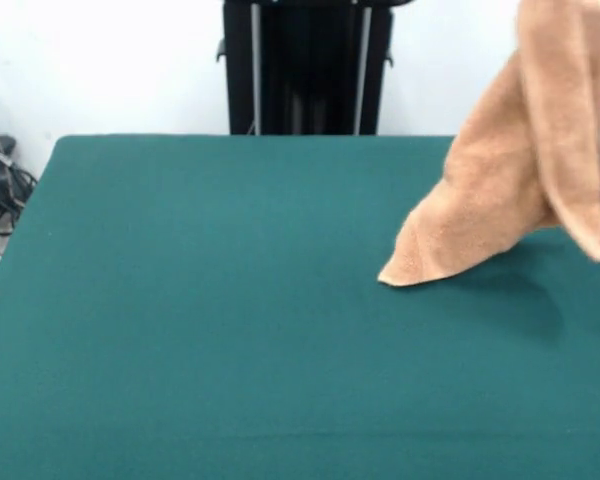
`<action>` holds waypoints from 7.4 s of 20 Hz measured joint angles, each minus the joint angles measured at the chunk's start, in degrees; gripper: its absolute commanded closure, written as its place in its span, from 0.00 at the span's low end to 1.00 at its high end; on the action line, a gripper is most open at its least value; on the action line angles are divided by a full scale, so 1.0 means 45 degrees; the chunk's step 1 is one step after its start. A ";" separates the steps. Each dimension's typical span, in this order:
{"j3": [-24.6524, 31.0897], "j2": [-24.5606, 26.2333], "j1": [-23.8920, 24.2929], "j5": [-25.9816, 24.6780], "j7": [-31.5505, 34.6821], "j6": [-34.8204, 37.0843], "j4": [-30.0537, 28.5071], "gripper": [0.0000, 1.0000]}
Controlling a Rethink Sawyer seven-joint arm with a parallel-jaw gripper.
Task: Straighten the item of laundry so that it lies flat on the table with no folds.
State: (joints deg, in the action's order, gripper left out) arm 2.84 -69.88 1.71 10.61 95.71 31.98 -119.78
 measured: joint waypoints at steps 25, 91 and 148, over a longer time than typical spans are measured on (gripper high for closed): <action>0.4564 0.4708 0.7603 -0.4196 -0.1208 -0.2344 -0.0713 0.00; 0.4543 0.7019 0.4474 -0.3697 -0.1208 -0.3567 -0.0024 0.00; 0.1574 0.6334 0.1987 -0.4212 -0.1208 -0.3795 0.1219 0.00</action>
State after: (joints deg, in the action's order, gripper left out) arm 9.93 -41.37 10.65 -8.35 90.27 14.91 -114.30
